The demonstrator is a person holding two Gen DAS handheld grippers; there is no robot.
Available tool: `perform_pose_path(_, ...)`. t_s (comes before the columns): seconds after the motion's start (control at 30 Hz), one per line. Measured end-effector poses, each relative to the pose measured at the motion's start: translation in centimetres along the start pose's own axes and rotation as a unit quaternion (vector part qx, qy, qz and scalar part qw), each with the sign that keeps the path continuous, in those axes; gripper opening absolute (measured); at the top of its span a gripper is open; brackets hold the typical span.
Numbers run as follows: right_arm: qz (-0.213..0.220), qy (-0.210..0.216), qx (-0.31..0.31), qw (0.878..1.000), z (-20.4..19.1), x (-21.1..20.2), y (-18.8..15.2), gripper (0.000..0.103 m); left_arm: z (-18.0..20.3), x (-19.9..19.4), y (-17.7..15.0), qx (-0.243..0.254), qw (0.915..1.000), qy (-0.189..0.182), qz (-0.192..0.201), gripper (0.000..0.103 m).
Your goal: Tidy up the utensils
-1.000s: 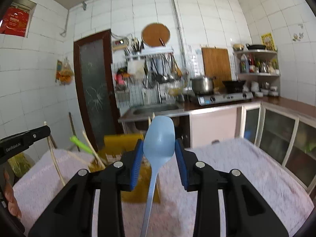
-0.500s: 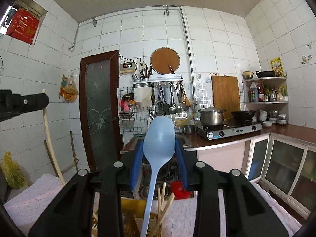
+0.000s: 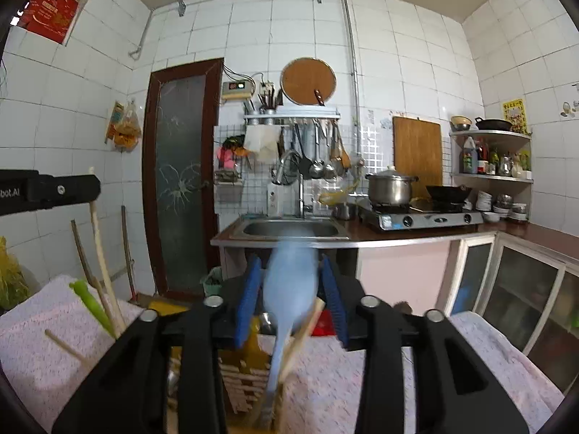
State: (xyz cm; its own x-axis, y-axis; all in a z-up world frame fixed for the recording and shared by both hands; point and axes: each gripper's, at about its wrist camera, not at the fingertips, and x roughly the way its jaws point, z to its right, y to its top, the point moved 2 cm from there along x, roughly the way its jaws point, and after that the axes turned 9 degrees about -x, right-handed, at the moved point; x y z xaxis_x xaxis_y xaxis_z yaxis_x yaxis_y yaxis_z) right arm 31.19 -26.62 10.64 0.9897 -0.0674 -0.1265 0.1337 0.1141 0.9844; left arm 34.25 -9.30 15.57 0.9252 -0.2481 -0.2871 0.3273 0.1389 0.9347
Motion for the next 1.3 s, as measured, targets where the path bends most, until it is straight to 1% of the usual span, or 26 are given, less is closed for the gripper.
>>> perform_pose_path(0.03, -0.003, -0.001, 0.001, 1.000, 0.3, -0.7, 0.1, 0.053, -0.1, -0.9, 0.1, 0.004, 1.0000, 0.007, 0.005, 0.037)
perform_pose_path(0.07, -0.009, -0.004, 0.002, 1.000, 0.6, -1.6, 0.2, 0.054, -0.2, -1.8, 0.3, 0.006, 0.9998, 0.013, 0.012, 0.057)
perform_pose_path(0.1, -0.015, -0.006, 0.002, 1.000, 1.0, -2.8, 0.3, 0.055, -0.3, -3.1, 0.4, 0.010, 0.9995, 0.018, 0.023, 0.068)
perform_pose_path(0.13, -0.020, -0.006, 0.004, 1.000, 1.3, -3.7, 0.4, 0.060, -0.4, -4.5, 0.3, 0.015, 0.9991, 0.025, 0.031, 0.072)
perform_pose_path(0.17, -0.025, -0.005, 0.009, 1.000, 1.7, -5.4, 0.5, 0.067, -0.5, -5.6, 0.3, 0.019, 0.9988, 0.031, 0.034, 0.080)
perform_pose_path(0.2, -0.027, -0.005, 0.012, 1.000, 1.9, -6.3, 0.4, 0.071, -0.6, -6.5, 0.1, 0.021, 0.9986, 0.034, 0.035, 0.090)
perform_pose_path(0.23, -0.030, -0.006, 0.015, 0.999, 2.2, -7.8, 0.3, 0.077, -0.9, -8.0, -0.4, 0.020, 0.9985, 0.038, 0.035, 0.095)
perform_pose_path(0.27, -0.034, -0.007, 0.016, 0.999, 2.3, -9.3, 0.0, 0.083, -1.1, -8.9, -0.7, 0.019, 0.9985, 0.038, 0.034, 0.098)
perform_pose_path(0.3, -0.037, -0.008, 0.016, 0.999, 2.3, -10.3, -0.3, 0.085, -1.4, -10.3, -1.5, 0.019, 0.9986, 0.039, 0.031, 0.098)
perform_pose_path(0.37, -0.049, -0.004, 0.024, 0.998, 2.3, -13.2, -1.4, 0.094, -1.8, -12.1, -2.8, 0.022, 0.9985, 0.045, 0.023, 0.098)
perform_pose_path(0.43, -0.060, -0.003, 0.040, 0.997, 2.3, -15.3, -2.6, 0.098, -2.4, -13.9, -4.4, 0.024, 0.9982, 0.054, 0.014, 0.098)
perform_pose_path(0.47, -0.067, -0.002, 0.048, 0.997, 2.1, -16.6, -3.7, 0.099, -3.0, -15.1, -5.7, 0.022, 0.9979, 0.059, 0.013, 0.098)
perform_pose_path(0.53, -0.083, -0.005, 0.050, 0.995, 1.7, -18.1, -5.3, 0.099, -3.6, -16.8, -7.8, 0.016, 0.9977, 0.064, 0.016, 0.098)
perform_pose_path(0.63, -0.101, -0.007, 0.046, 0.994, 0.5, -20.2, -8.4, 0.099, -4.6, -19.7, -12.2, 0.012, 0.9961, 0.081, 0.034, 0.098)
perform_pose_path(0.73, -0.117, -0.010, 0.041, 0.992, -0.6, -21.5, -10.7, 0.099, -5.0, -20.9, -15.7, 0.014, 0.9952, 0.091, 0.032, 0.098)
perform_pose_path(0.83, -0.111, 0.003, 0.046, 0.993, -1.6, -22.9, -12.4, 0.099, -5.0, -21.8, -19.2, 0.029, 0.9950, 0.092, 0.029, 0.098)
perform_pose_path(0.9, -0.097, -0.003, 0.042, 0.994, -2.0, -23.8, -12.9, 0.099, -4.8, -22.0, -20.4, 0.038, 0.9946, 0.092, 0.030, 0.098)
perform_pose_path(0.97, -0.081, -0.010, 0.037, 0.996, -2.4, -24.7, -13.0, 0.099, -4.5, -22.4, -21.5, 0.048, 0.9937, 0.093, 0.042, 0.098)
perform_pose_path(1.07, -0.068, -0.007, 0.020, 0.997, -3.2, -25.1, -12.8, 0.099, -4.2, -23.0, -22.7, 0.054, 0.9930, 0.089, 0.056, 0.098)
perform_pose_path(1.17, -0.058, -0.010, 0.011, 0.998, -3.7, -25.3, -13.1, 0.099, -4.1, -23.1, -23.1, 0.058, 0.9927, 0.088, 0.059, 0.098)
perform_pose_path(1.3, -0.058, -0.013, 0.005, 0.998, -4.2, -25.6, -13.5, 0.099, -4.6, -23.2, -22.7, 0.044, 0.9931, 0.086, 0.065, 0.098)
